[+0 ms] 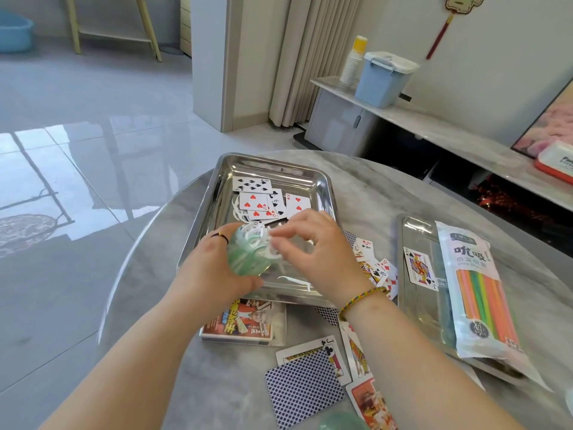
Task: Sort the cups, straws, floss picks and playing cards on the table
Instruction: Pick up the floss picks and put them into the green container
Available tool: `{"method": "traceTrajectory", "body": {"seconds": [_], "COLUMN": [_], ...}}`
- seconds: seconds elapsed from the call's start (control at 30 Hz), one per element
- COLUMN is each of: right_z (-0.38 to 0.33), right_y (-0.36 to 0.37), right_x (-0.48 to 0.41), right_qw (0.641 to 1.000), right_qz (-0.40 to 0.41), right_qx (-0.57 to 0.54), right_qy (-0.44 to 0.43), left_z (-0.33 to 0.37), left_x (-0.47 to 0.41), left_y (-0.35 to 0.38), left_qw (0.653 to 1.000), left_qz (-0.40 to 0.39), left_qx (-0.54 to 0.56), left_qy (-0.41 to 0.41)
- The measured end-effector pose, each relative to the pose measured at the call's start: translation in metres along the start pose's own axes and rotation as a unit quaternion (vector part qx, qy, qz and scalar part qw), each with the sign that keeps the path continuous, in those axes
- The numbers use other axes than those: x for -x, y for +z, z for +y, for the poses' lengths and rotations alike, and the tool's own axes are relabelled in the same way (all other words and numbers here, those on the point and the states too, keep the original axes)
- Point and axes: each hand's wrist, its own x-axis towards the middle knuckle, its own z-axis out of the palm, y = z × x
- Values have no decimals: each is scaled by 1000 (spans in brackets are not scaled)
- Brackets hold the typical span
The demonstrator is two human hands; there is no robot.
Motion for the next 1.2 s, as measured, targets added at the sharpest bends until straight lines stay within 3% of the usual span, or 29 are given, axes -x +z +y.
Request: {"method": "traceTrajectory", "body": {"seconds": [0.1, 0.2, 0.37, 0.57, 0.87, 1.0, 1.1, 1.2], "right_z": [26, 61, 87, 98, 88, 73, 64, 39], "right_y": [-8, -7, 12, 27, 24, 20, 15, -4], "right_x": [-14, -26, -48, -69, -67, -55, -46, -36], "right_qw": [990, 974, 939, 911, 909, 929, 957, 941], "right_qz": [67, 9, -125, -132, -203, -195, -116, -11], "right_qx": [-58, 73, 252, 309, 211, 179, 19, -219], "right_qy": [108, 212, 196, 240, 296, 261, 265, 259], "left_z": [-1, 0, 1, 1, 0, 0, 0, 2], "left_x": [0, -1, -2, -3, -2, -2, -1, -1], "left_y": [-2, -2, -2, -1, -1, 0, -1, 0], "left_qw": [1000, 1000, 999, 999, 999, 999, 999, 999], "left_qz": [7, 15, 14, 9, 9, 7, 8, 5], "left_qx": [-4, -6, -28, -30, -31, -36, -32, -32], "left_qy": [-6, -10, -22, -28, -28, -30, -32, -29]}}
